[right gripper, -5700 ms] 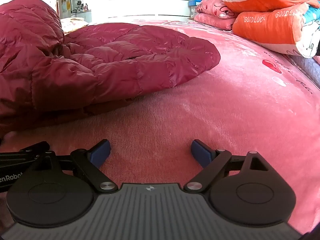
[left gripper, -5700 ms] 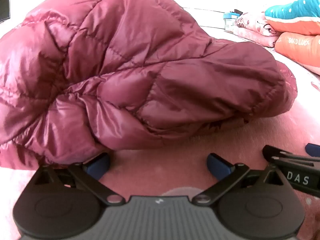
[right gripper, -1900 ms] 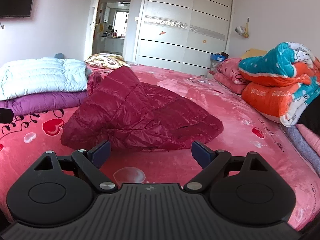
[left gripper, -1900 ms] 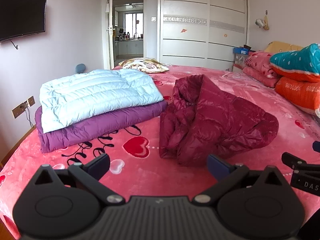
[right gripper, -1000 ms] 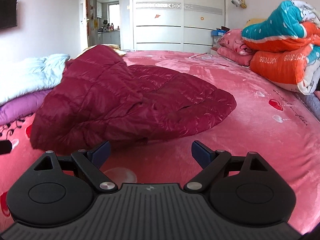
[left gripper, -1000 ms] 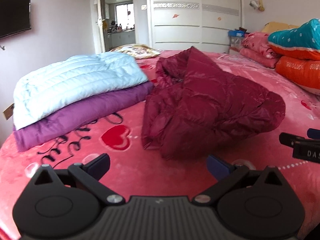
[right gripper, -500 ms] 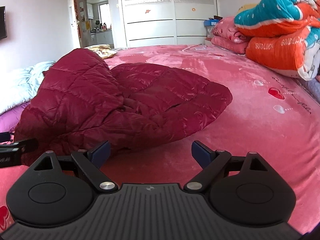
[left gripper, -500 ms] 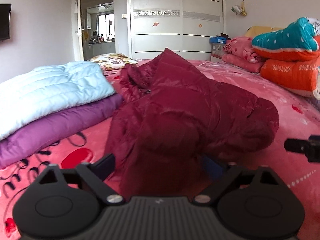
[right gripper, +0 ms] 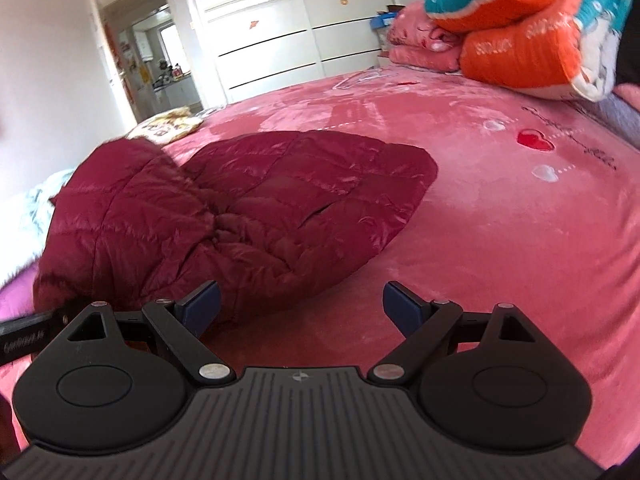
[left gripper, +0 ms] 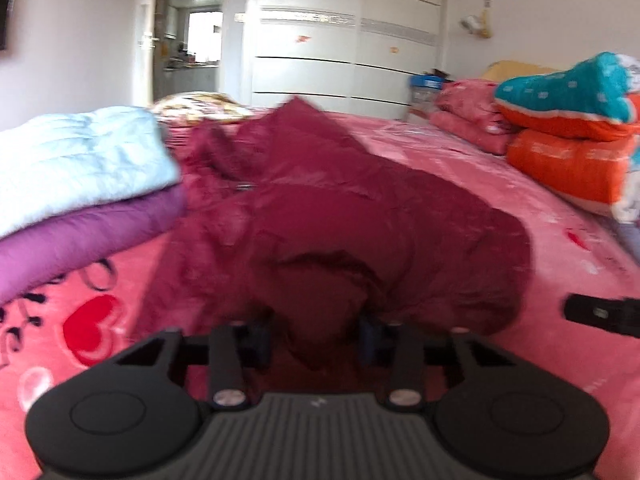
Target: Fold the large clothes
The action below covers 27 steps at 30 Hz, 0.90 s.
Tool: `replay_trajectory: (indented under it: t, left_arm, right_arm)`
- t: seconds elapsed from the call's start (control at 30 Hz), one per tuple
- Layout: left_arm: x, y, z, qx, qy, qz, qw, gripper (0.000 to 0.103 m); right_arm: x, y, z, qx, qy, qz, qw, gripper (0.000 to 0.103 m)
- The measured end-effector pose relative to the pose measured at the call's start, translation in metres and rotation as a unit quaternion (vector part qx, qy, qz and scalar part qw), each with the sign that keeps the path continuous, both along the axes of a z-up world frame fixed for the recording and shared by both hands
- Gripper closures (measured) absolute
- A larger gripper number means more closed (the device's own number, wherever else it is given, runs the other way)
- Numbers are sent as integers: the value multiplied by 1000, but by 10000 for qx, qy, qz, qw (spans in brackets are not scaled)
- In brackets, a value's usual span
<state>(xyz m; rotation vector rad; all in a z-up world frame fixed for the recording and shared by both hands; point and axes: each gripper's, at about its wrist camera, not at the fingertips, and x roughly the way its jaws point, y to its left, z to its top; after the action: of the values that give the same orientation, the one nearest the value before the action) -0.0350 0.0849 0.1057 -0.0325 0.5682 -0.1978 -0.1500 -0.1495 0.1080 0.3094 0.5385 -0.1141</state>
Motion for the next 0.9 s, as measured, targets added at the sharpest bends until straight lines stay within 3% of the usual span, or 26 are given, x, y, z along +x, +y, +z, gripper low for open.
replay_trajectory:
  t: [0.07, 0.17, 0.37, 0.53, 0.7, 0.73, 0.8, 0.87, 0.9]
  left_arm:
    - [-7, -15, 3, -91, 1, -311, 9995, 81]
    - [-21, -40, 7, -211, -10, -880, 9959, 82]
    - [-59, -88, 1, -308, 216, -2006, 9790, 84]
    - [-83, -102, -24, -468, 825, -2349, 9674, 84]
    - [-103, -94, -41, -419, 1231, -2393, 9622, 82]
    - [-106, -89, -42, -423, 1295, -2359, 9622, 81]
    - [-109, -76, -39, -426, 1396, -2272, 9629, 68]
    - [-115, -63, -34, -438, 1397, -2148, 9656, 47]
    - [-119, -56, -31, -419, 1353, -2060, 9682, 43]
  right_arm:
    - [0, -6, 1, 151, -22, -112, 9998, 0]
    - [0, -15, 0, 383, -34, -333, 9987, 0]
    - [-4, -41, -2, 766, -89, -847, 9934, 0]
    - [-9, -49, -4, 950, -198, -1086, 9893, 0]
    - [-6, -24, 0, 870, -290, -603, 9940, 0]
    - [-4, -19, 1, 820, -316, -471, 9950, 0]
    - [-1, -5, 3, 704, -375, -148, 9967, 0]
    - [2, 7, 6, 623, -408, 154, 9971, 0]
    - [3, 14, 8, 589, -421, 294, 9969, 0]
